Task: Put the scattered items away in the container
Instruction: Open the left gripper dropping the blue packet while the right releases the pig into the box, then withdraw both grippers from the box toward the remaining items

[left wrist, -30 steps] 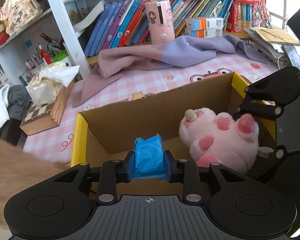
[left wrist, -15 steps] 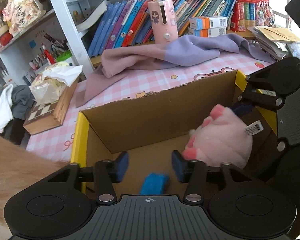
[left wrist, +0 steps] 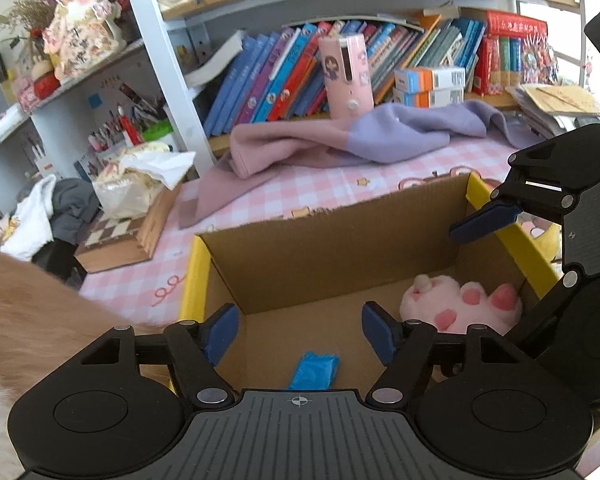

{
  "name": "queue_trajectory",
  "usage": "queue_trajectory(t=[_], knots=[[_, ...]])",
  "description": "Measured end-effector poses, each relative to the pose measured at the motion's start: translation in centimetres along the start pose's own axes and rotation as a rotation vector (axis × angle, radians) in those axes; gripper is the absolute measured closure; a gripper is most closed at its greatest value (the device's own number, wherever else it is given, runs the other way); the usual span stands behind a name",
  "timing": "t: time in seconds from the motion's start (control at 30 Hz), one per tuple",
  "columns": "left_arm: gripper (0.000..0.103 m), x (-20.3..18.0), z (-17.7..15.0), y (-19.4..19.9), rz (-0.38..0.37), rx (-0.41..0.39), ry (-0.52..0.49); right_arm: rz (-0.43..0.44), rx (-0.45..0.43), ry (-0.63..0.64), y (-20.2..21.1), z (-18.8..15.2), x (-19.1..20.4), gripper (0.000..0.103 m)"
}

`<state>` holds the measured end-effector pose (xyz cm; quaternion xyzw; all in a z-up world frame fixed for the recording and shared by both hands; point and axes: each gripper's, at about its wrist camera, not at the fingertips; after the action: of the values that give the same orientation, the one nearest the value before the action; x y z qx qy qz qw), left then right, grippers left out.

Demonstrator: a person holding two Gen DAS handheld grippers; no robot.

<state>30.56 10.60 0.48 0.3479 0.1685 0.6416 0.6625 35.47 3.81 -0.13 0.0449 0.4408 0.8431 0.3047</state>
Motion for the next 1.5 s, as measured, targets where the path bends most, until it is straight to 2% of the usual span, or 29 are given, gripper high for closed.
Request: queue_trajectory(t=[0.27, 0.53, 0.8, 1.1, 1.5], knots=[[0.033, -0.2, -0.7, 3.3, 0.020, -0.065, 0.023, -0.026, -0.065, -0.027, 3.5, -0.7, 0.6, 0.023], [0.033, -0.1, -1.0, 8.0, 0.027, -0.168, 0.075, -0.102, -0.179, -0.103, 8.6, -1.8, 1.4, 0.023], [0.032, -0.2, -2.1, 13.0, 0.035, -0.250, 0.086, -0.155, -0.261, -0.158, 13.0, -3.0, 3.3, 0.023], [0.028, -0.5, -4.9, 17.5, 0.057, -0.299, 0.112, -0.219, -0.328, -0.229, 17.7, -5.6, 5.9, 0.023], [0.027, -1.3, -8.7, 21.5, 0.045, -0.311, 0.119, -0.292, -0.345, -0.338, 21.9, -9.9, 8.7, 0.023]])
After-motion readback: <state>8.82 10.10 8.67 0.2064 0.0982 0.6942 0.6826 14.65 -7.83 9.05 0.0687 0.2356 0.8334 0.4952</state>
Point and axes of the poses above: each gripper's, at about its wrist camera, not at the fingertips, and y roughly against the way its jaws point, x to its left, z to its top, and after that the axes turned 1 degree about -y, right-handed
